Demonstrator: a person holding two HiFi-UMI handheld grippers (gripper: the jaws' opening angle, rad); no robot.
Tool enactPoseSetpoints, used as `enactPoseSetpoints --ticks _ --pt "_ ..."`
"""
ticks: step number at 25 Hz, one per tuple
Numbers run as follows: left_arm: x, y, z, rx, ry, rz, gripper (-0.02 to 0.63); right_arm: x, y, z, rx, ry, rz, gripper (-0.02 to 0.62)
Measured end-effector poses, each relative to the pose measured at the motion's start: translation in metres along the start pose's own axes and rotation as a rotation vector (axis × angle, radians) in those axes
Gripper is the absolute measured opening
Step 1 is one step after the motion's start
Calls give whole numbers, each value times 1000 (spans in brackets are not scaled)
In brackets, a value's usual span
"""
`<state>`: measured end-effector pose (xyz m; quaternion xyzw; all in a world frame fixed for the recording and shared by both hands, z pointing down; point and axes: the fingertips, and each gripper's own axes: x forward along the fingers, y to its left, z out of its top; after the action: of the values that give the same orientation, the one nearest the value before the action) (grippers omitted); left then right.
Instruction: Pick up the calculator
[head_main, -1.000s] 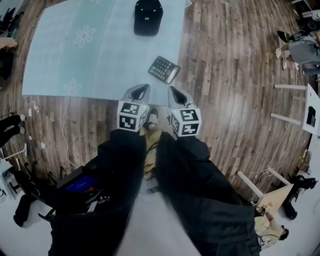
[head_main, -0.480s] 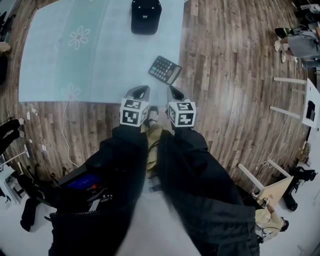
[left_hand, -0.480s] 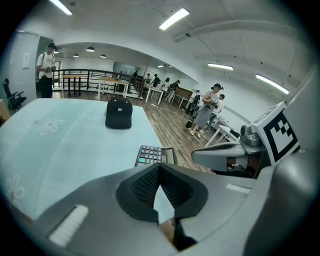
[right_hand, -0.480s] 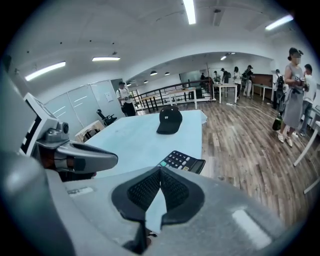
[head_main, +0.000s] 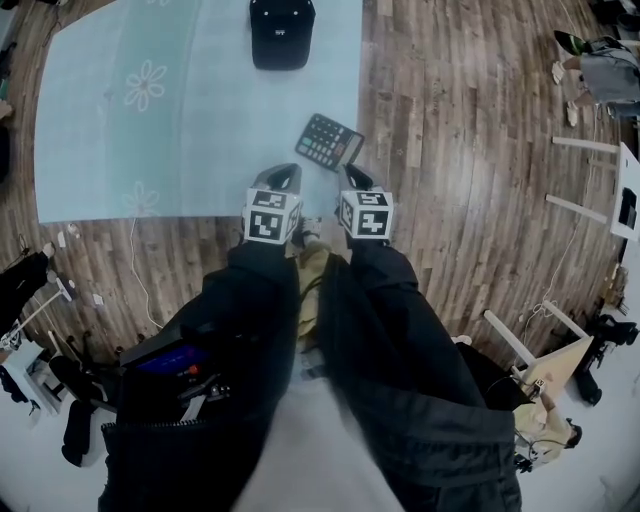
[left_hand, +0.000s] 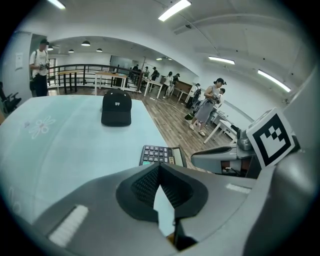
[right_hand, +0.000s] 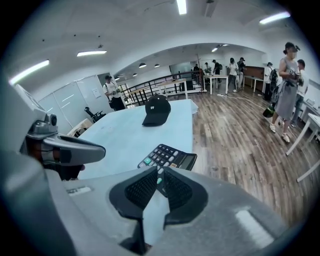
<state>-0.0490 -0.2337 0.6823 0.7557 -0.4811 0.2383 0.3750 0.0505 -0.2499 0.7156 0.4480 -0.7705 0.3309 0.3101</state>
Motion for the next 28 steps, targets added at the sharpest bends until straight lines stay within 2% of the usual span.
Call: enactPoseSetpoints --ticks 6,9,18,28 --pt "8 1 7 15 24 -12 2 13 -25 0 50 16 -61 96" --pt "8 2 5 19 35 -10 2 21 -32 -4 86 31 -54 123" --pt "6 10 -2 22 59 6 2 38 -41 -19 218 70 -25 140" --pt "2 23 -14 3 73 26 2 54 -45 -23 370 55 9 138"
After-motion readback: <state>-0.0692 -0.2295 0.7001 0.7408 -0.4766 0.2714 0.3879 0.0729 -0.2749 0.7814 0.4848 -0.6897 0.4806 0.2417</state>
